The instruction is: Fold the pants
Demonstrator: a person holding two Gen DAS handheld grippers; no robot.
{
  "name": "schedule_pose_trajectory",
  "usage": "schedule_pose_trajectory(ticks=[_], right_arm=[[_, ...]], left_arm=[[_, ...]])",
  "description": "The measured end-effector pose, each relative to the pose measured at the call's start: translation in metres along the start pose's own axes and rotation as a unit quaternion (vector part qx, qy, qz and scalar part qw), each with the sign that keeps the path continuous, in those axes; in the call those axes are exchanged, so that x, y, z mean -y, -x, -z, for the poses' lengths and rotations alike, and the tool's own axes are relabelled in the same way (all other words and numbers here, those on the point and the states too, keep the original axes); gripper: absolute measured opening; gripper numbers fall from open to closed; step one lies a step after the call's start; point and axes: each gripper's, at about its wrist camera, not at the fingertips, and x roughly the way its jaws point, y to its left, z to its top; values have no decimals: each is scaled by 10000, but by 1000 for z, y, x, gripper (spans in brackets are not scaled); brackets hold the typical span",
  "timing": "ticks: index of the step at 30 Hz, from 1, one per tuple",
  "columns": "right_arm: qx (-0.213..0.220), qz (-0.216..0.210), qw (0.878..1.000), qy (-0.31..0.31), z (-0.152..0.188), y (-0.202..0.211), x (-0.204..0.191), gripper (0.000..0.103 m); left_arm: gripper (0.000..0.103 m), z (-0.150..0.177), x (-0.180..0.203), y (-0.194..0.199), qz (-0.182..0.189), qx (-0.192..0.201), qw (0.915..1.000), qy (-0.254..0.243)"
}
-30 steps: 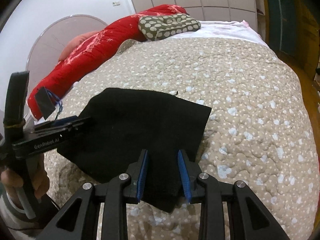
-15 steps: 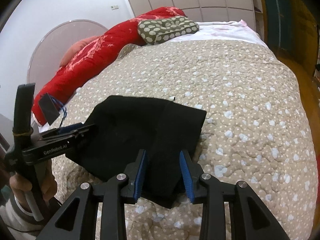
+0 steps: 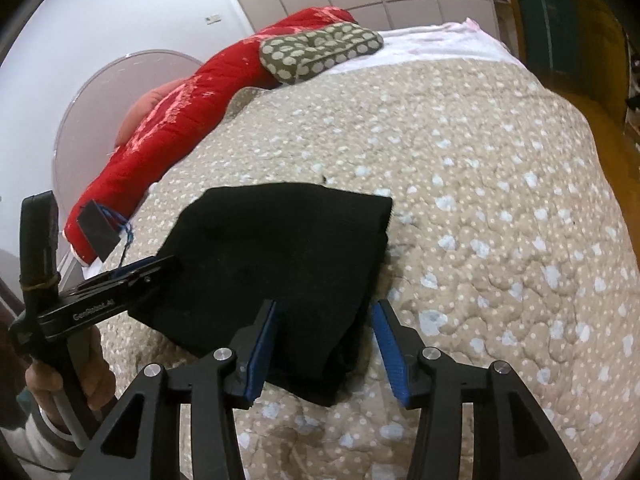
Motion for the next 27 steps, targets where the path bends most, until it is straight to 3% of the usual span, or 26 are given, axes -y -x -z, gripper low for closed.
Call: schedule_pose_trajectory(ticks=[6, 11, 14, 27], right_arm=[[-8, -164, 9997, -160, -1, -2, 2, 49], [-45, -292, 9987, -419, 0, -10, 10, 58], [-80, -394, 9976, -566, 0, -13, 15, 60], [-224, -687, 9950, -696, -6, -33, 14, 65]], left_arm=[[65, -1, -1, -2, 46, -18, 10000, 35], [65, -2, -3, -4, 106, -45, 9999, 58], [73, -2, -4, -7, 108, -58, 9999, 97], [79, -5, -11, -21, 510, -195, 9979, 353]])
